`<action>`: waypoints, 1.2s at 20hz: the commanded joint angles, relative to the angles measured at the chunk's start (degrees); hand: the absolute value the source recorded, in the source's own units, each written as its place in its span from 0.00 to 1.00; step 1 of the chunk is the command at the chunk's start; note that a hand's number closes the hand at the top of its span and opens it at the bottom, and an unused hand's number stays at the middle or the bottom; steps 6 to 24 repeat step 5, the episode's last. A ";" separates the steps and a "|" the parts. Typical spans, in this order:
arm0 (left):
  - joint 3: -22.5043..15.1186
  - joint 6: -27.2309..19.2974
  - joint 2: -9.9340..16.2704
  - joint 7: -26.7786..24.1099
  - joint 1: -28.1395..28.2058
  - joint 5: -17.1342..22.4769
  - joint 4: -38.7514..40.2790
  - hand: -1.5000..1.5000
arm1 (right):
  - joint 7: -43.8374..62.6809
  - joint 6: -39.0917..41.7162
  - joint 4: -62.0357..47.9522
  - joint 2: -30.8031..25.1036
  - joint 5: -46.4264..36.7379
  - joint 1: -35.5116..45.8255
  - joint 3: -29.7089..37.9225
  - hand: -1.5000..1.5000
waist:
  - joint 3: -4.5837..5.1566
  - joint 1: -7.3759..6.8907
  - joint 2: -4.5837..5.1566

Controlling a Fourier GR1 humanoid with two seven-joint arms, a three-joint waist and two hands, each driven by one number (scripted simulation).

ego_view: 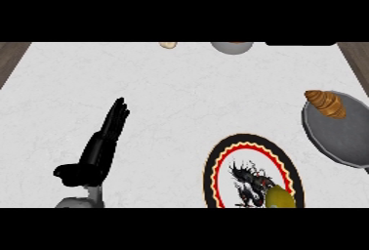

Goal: Pick the croissant from the plate and place it in the pan

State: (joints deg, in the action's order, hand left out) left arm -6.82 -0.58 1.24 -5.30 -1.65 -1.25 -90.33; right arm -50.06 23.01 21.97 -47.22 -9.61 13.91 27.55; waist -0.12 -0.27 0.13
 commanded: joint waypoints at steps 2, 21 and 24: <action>-0.73 0.46 0.02 1.10 1.29 -0.05 -1.66 0.50 | -9.40 3.76 -0.31 0.07 0.42 -2.41 -0.44 0.00 | 0.02 0.04 -0.08; -0.36 -0.41 -0.39 0.42 0.04 -0.82 0.10 0.50 | -8.32 2.18 0.60 -1.03 0.63 0.29 -0.72 0.00 | 0.03 0.02 -0.03; -0.36 -0.41 -0.39 0.42 0.04 -0.82 0.10 0.50 | -8.32 2.18 0.60 -1.03 0.63 0.29 -0.72 0.00 | 0.03 0.02 -0.03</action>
